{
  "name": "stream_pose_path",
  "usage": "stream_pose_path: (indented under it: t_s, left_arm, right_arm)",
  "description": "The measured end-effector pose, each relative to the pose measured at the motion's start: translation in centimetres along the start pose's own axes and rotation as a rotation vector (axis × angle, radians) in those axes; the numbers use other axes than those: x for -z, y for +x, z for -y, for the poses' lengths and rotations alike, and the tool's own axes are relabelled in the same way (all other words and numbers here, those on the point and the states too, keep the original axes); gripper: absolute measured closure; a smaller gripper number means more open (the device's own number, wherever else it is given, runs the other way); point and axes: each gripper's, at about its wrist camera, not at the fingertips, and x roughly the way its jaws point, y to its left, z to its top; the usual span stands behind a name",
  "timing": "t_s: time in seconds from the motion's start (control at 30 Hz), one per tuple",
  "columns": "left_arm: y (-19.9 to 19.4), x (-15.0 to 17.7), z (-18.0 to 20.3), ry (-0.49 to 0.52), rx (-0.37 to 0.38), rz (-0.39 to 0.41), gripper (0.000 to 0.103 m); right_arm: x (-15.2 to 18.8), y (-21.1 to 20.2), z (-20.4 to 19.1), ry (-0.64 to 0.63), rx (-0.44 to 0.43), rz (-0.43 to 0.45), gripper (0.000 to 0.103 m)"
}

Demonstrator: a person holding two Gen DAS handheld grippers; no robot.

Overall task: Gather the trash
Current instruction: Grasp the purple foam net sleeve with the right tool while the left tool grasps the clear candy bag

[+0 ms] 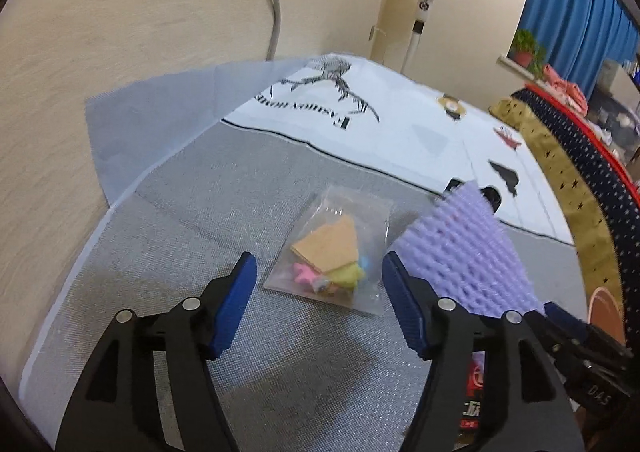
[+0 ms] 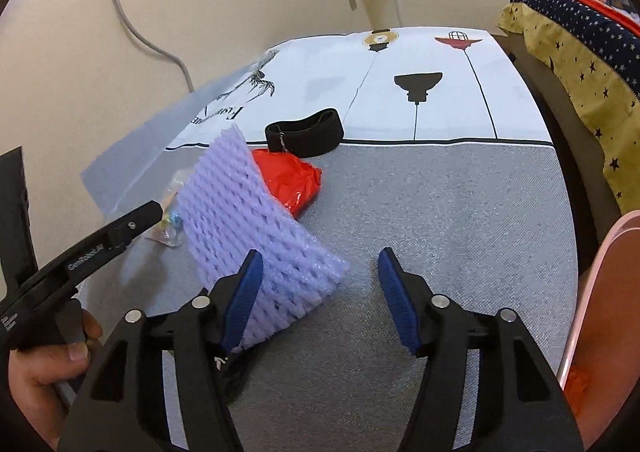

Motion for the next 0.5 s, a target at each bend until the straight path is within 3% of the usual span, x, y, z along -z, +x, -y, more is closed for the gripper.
stream_pose_path:
  t_s: [0.2, 0.37, 0.5]
  left_arm:
    - [0.9, 0.3, 0.0, 0.01, -0.003, -0.046, 0.04]
    - [0.8, 0.5, -0.7, -0.022, 0.014, -0.052, 0.049]
    - [0.4, 0.5, -0.8, -0.03, 0.023, -0.044, 0.055]
  right_arm:
    - [0.1, 0.3, 0.0, -0.008, -0.012, -0.008, 0.067]
    - [0.3, 0.1, -0.9, -0.05, -0.02, -0.008, 0.092]
    - [0.3, -1.0, -1.1, -0.062, -0.001, 0.027, 0.094]
